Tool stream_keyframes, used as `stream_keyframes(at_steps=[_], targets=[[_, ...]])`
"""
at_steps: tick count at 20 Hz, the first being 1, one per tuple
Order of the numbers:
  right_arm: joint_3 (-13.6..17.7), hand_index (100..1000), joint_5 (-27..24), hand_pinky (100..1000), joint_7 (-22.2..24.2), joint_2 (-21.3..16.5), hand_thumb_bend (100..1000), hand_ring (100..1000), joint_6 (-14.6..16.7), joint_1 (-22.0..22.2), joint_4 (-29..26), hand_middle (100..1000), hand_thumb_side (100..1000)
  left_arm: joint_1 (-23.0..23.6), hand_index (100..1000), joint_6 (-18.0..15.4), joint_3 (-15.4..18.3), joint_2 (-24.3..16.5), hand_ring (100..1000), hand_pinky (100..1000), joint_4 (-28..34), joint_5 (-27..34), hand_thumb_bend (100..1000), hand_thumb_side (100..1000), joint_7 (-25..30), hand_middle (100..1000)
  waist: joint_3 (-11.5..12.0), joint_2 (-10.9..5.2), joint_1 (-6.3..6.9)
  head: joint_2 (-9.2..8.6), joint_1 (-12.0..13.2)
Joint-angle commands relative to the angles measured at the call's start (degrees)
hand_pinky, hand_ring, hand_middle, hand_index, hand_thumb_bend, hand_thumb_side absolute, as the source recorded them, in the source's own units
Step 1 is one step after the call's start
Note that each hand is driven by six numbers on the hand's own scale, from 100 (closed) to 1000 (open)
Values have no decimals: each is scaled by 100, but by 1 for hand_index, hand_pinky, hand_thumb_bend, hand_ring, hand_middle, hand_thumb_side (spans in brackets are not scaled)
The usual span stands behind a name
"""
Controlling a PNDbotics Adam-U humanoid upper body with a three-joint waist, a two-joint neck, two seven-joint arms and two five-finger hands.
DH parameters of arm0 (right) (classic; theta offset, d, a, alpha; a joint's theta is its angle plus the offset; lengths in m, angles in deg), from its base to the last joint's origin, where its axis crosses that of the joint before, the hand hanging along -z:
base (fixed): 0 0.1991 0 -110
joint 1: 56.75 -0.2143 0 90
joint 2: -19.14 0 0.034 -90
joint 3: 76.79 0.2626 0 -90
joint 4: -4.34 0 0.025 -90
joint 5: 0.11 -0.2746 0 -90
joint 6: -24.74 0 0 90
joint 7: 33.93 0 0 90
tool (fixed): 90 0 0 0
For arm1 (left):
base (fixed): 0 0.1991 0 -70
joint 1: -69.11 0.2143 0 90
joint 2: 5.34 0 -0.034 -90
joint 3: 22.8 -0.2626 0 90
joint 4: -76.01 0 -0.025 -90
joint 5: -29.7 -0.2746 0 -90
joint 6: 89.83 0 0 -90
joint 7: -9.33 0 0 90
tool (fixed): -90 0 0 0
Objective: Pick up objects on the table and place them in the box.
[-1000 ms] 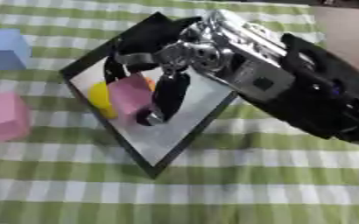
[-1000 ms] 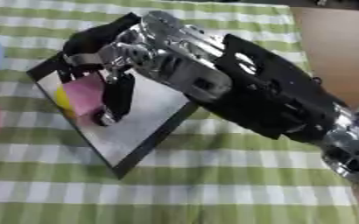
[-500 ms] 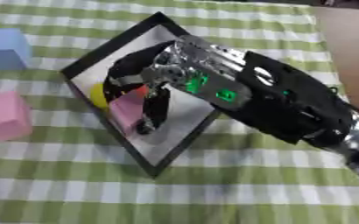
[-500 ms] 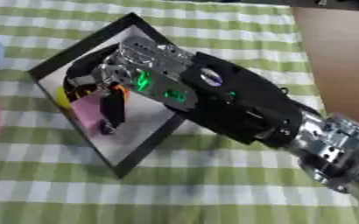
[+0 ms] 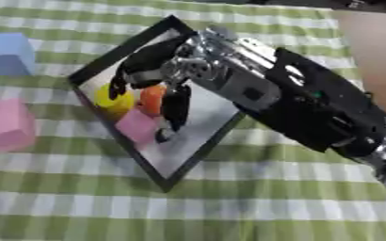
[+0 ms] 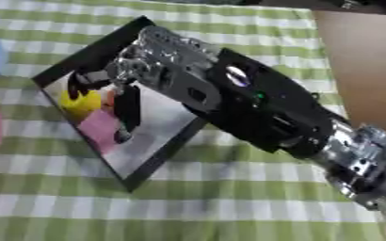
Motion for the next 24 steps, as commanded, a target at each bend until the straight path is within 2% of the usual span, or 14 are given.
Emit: stream_keyframes(at_steps=[1, 4, 8, 9, 10, 11, 12, 13, 15, 18, 19, 21, 24], targets=[[675, 894, -260, 850, -246, -454, 515, 821, -404, -57, -933, 817, 117, -18, 765, -7, 77, -164, 736, 802, 127, -39, 1000, 546, -36, 675, -23, -239, 8, 20, 42], [1019, 889, -566, 848, -459, -964, 513, 816, -723, -39, -1525, 811, 138, 9, 765, -9, 90, -189, 737, 802, 126, -40, 1000, 546, -51, 675, -64, -257, 1, 33, 80], [1402, 884, -938, 849, -1071, -1608, 500, 808, -819, 200, -1621, 804, 194, 38, 765, -12, 101, -219, 737, 802, 127, -47, 1000, 546, -59, 675, -125, -274, -5, 47, 143], [1543, 877, -1087, 851, -1330, -1745, 406, 801, -879, 340, -1624, 799, 255, 49, 764, -13, 109, -229, 737, 802, 129, -48, 1000, 546, -66, 674, -143, -274, -3, 49, 164], [1687, 876, -1276, 850, -1647, -1860, 395, 800, -954, 494, -1625, 798, 264, 57, 764, -14, 115, -236, 737, 802, 132, -49, 1000, 546, -71, 674, -154, -274, -1, 50, 175], [1826, 868, -1467, 848, -1985, -1954, 315, 792, -1041, 653, -1626, 792, 335, 63, 764, -15, 120, -241, 737, 802, 138, -49, 1000, 546, -75, 674, -167, -271, 3, 43, 188], [1951, 867, -1658, 848, -2335, -2036, 308, 791, -1123, 816, -1627, 791, 343, 67, 764, -16, 121, -246, 737, 802, 147, -49, 1000, 546, -75, 674, -173, -267, 6, 37, 196], [2075, 861, -1830, 847, -2689, -2105, 248, 784, -1211, 995, -1627, 785, 395, 72, 764, -18, 123, -253, 737, 802, 158, -52, 1000, 546, -74, 674, -183, -261, 13, 31, 211], [2291, 858, -2187, 847, -3378, -2208, 216, 781, -1366, 1373, -1627, 784, 447, 80, 764, -16, 125, -274, 737, 802, 187, -68, 1000, 547, -67, 674, -194, -248, 27, 24, 223], [2603, 862, -2736, 851, -4240, -2241, 210, 778, -1431, 1925, -1627, 785, 498, 107, 764, -3, 131, -327, 738, 802, 250, -138, 1000, 548, -52, 675, -205, -226, 47, 26, 256], [2719, 862, -2914, 851, -4502, -2218, 234, 775, -1408, 2100, -1627, 783, 500, 123, 766, 12, 129, -366, 739, 802, 278, -193, 1000, 546, -34, 676, -210, -218, 56, 27, 276], [2956, 853, -3211, 846, -4993, -2160, 386, 764, -1343, 2438, -1627, 771, 394, 171, 772, 97, 100, -524, 743, 804, 360, -449, 1000, 532, 84, 681, -221, -206, 77, 31, 318], [3183, 842, -3541, 840, -5509, -2126, 421, 745, -1256, 2831, -1627, 752, 351, 275, 788, 350, 23, -920, 755, 813, 583, -1075, 1000, 499, 587, 696, -232, -202, 107, 41, 346]])
